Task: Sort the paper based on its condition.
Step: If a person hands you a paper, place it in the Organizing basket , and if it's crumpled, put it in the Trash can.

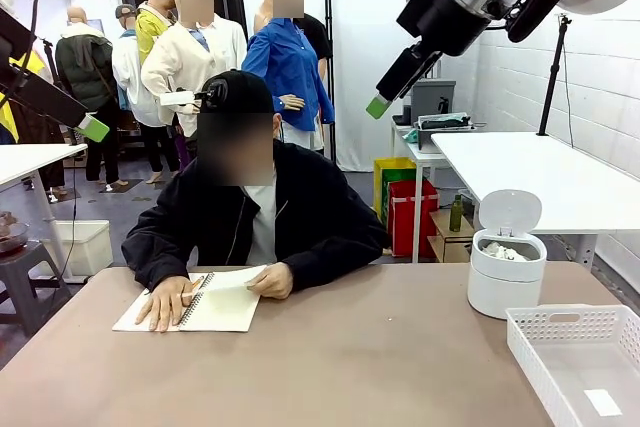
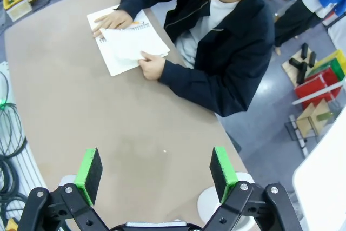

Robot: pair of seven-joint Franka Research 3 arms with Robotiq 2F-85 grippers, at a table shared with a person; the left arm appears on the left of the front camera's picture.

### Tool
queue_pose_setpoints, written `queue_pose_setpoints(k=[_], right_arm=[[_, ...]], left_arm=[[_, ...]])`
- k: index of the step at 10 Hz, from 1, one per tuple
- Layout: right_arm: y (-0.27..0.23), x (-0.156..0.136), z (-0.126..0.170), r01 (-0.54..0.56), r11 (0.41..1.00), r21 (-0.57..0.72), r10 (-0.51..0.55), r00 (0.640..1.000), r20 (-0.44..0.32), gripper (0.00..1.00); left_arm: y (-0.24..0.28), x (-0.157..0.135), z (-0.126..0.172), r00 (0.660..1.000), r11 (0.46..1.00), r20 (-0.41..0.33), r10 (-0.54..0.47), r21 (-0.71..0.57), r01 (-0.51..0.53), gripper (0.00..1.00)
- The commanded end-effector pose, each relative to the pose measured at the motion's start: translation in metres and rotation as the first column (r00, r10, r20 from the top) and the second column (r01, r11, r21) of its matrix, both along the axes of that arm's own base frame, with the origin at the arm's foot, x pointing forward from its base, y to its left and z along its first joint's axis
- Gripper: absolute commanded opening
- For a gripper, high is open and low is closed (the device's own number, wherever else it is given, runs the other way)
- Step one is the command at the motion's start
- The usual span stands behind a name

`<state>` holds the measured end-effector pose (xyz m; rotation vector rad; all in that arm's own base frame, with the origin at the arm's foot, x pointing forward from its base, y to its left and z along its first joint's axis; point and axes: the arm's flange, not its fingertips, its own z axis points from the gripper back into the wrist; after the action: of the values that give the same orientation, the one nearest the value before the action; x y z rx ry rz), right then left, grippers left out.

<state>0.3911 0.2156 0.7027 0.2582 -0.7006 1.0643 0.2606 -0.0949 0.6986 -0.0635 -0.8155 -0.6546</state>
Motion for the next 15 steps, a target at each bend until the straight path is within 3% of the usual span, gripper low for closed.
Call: queue_pose_setpoints(k=[1,15], right_arm=[[0.0004,-0.0004,0.0012,0.000,1.000,0.002,0.000,1.000,0.000,1.00],[0.0004,-0.0004,0.0012,0.000,1.000,0.002,0.000,1.000,0.000,1.00]], left_arm=[[0.0005,-0.0002,0.0003,1.000,1.000,0.001,0.001,0.000,-0.001,1.00],[0.0005,-0.0002,0.0003,1.000,1.000,0.001,0.001,0.000,-0.001,1.00]])
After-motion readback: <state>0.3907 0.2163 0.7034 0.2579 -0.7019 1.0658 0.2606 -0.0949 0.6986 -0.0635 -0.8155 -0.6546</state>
